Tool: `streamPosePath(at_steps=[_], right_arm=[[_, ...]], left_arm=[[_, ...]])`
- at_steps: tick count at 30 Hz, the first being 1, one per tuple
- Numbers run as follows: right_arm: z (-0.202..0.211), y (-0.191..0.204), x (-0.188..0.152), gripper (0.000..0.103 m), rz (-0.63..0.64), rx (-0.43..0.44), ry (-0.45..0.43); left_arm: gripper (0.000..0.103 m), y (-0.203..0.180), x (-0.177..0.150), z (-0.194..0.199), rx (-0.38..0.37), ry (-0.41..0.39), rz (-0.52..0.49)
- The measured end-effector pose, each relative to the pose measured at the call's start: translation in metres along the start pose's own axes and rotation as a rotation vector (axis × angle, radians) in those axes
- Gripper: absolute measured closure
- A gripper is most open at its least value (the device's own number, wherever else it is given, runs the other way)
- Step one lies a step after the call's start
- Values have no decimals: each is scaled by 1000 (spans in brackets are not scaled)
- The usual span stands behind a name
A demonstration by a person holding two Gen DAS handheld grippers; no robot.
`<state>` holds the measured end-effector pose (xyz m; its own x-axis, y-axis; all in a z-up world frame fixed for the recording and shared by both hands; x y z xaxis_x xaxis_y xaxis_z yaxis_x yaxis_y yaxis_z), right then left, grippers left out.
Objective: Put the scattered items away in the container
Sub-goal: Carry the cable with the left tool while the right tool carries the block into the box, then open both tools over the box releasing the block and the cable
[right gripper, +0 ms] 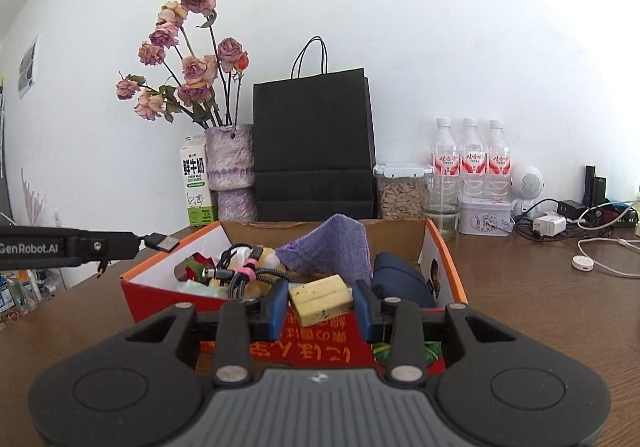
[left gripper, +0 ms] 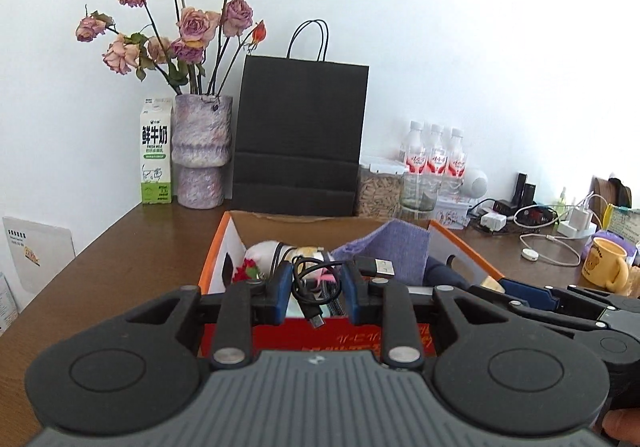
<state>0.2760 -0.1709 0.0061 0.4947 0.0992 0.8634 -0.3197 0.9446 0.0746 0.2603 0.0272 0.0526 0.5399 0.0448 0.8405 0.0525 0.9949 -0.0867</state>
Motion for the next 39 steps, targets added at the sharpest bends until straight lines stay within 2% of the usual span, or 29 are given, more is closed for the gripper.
streamPosePath(at_steps=[6, 11, 14, 18, 24, 25, 26, 27, 28, 31, 39], right_arm=[[-16, 9, 35, 69, 33, -3, -25], [-52, 9, 55, 69, 21, -1, -21], [-78, 2, 57, 69, -9, -4, 7], [-100, -5, 50, 69, -15, -21, 52], [-110, -6, 39, 69, -2, -35, 73], [-109, -6, 38, 67, -1, -33, 75], [-109, -5, 36, 49, -1, -38, 81], [-109, -5, 34, 14, -2, -50, 84], [-105, -5, 33, 0, -5, -67, 72], [-95, -2, 31, 0, 10, -87, 31], [-91, -3, 29, 0, 0, -104, 25]], left_arm=[[76, -7, 26, -13, -11, -54, 5], [76, -4, 41, -38, 0, -83, 29], [76, 3, 45, -60, 31, -102, 37], [76, 15, 39, -89, 34, -42, 58], [75, 23, 26, -107, 63, 16, 68], [70, 23, 25, -106, 72, 13, 69], [62, 23, 24, -105, 80, 8, 67], [31, 22, 23, -104, 91, 1, 67], [0, 22, 22, -102, 104, -13, 70], [0, 21, 20, -93, 138, -82, 68], [0, 19, 19, -95, 153, -57, 66]])
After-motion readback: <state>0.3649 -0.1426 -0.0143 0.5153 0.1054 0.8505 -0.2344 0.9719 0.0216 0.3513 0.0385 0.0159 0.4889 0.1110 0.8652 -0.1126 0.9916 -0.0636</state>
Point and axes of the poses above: each gripper's, at about its wrist camera, not at the fingertips, and z roughly against the way its jaws point, y to its left, x to its top, the point moved 3 cm from there along -z, roughly the way its jaws point, and after that the axes turned 15 degrees about y, right-handed, at the moved point
